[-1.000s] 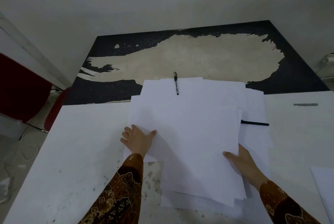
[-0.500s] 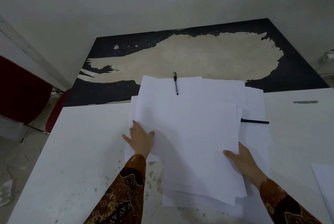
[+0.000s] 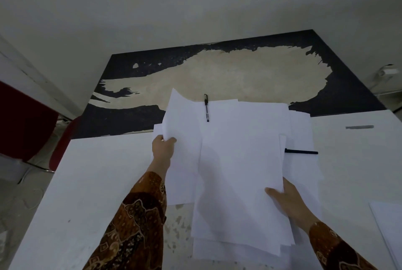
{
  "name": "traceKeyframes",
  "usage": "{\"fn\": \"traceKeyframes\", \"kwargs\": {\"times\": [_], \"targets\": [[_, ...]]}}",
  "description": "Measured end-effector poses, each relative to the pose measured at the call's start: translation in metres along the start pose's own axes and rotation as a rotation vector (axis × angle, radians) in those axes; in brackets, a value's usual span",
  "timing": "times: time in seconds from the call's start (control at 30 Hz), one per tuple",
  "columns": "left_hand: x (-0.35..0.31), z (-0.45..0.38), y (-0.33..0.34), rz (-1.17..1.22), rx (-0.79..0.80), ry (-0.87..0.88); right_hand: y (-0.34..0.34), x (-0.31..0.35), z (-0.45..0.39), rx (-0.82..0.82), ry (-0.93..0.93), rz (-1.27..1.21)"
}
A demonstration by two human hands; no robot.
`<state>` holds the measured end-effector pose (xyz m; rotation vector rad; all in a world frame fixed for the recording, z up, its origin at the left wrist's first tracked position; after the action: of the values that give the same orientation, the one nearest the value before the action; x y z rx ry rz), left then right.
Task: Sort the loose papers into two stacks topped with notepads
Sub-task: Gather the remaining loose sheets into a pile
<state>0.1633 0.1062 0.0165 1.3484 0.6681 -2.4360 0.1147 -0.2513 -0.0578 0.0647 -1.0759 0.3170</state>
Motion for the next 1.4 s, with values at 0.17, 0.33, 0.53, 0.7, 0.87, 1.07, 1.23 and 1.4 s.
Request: {"fn": "traceKeyframes", "kwargs": {"times": [0.17, 0.33, 0.53, 0.7, 0.87, 1.07, 1.23, 1.4], "targets": [[-0.055, 0.035, -0.004, -0.015, -0.011, 0.218, 0.000, 0.000, 0.000, 0.014, -0.004, -0.015], [-0.062, 0.081, -0.020, 0.188, 0.036, 0.291, 0.001, 0.001, 0.000, 0.011, 0.011, 0.017], [0.015, 0.117, -0.001, 0.219, 0.092, 0.113, 0.003, 0.008, 0.004, 0.064, 0.088, -0.086], [0.091, 0.141, 0.029, 0.086, 0.069, 0.001, 0.004, -0.002, 0.004, 0.024, 0.169, -0.286], [0.126, 0.152, 0.043, -0.274, 0.120, 0.021, 0.017, 0.007, 0.009, 0.072, 0.043, -0.161], [0.116, 0.108, -0.007, -0.607, -0.163, 0.089, 0.012, -0.005, 0.004, 0.069, 0.004, -0.007], [0.121, 0.071, -0.035, -0.753, -0.142, -0.154, 0.009, -0.007, 0.004, 0.090, 0.001, -0.018], [0.135, 0.067, -0.019, -0.808, -0.077, -0.125, 0.008, -0.009, 0.000, 0.070, -0.005, -0.008]]}}
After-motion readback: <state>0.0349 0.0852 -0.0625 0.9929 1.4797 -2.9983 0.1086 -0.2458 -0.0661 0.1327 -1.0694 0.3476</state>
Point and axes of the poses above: each hand's wrist, its own z-axis away from the middle knuckle, its own y-axis out of the palm, x = y × z, the point moved 3 cm from there along -z, towards the middle knuckle, and after that the axes turned 8 degrees about x, right-handed, at the moved point
